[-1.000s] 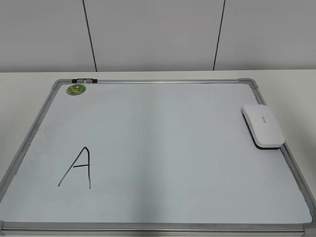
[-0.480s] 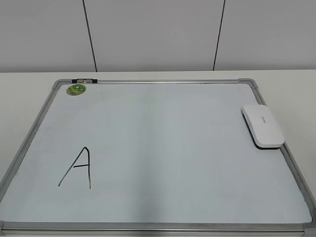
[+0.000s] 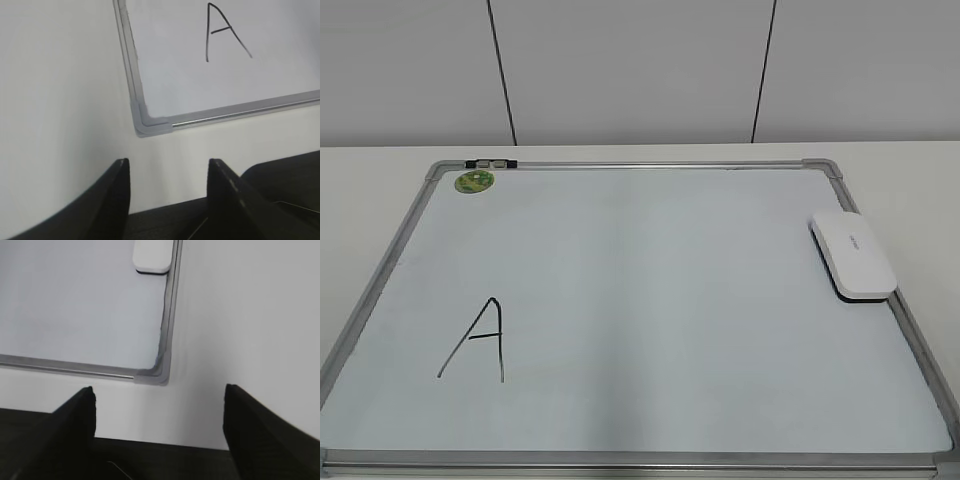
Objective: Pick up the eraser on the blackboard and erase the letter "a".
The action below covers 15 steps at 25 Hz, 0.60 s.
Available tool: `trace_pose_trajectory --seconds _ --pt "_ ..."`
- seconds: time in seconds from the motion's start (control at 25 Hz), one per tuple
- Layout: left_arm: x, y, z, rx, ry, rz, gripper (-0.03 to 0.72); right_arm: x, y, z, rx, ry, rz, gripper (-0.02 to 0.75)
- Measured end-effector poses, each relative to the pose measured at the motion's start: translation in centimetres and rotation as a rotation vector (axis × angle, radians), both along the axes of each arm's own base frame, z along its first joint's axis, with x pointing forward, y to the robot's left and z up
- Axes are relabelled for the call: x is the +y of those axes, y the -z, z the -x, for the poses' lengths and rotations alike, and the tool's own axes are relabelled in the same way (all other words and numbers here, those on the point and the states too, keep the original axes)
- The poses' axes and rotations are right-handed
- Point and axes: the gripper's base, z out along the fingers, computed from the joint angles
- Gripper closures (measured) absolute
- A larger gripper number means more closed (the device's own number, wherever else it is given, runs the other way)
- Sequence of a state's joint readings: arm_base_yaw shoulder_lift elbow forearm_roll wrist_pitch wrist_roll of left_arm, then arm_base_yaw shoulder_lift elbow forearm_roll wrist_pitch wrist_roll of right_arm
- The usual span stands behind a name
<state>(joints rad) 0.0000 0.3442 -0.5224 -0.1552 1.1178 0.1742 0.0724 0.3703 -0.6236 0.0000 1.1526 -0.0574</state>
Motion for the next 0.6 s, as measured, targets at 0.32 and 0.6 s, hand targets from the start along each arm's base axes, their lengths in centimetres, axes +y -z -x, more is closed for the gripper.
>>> trace_pose_trajectory --seconds 0.32,0.6 --pt "0.1 0.1 -0.1 -0.011 -0.006 -0.013 0.319 -0.4 3.8 -0.4 0.108 0.050 0.026 0.150" --pt "0.1 0.0 -0.1 -0.014 -0.006 -0.013 0.319 -0.6 3.8 -0.4 0.110 0.069 0.034 0.150"
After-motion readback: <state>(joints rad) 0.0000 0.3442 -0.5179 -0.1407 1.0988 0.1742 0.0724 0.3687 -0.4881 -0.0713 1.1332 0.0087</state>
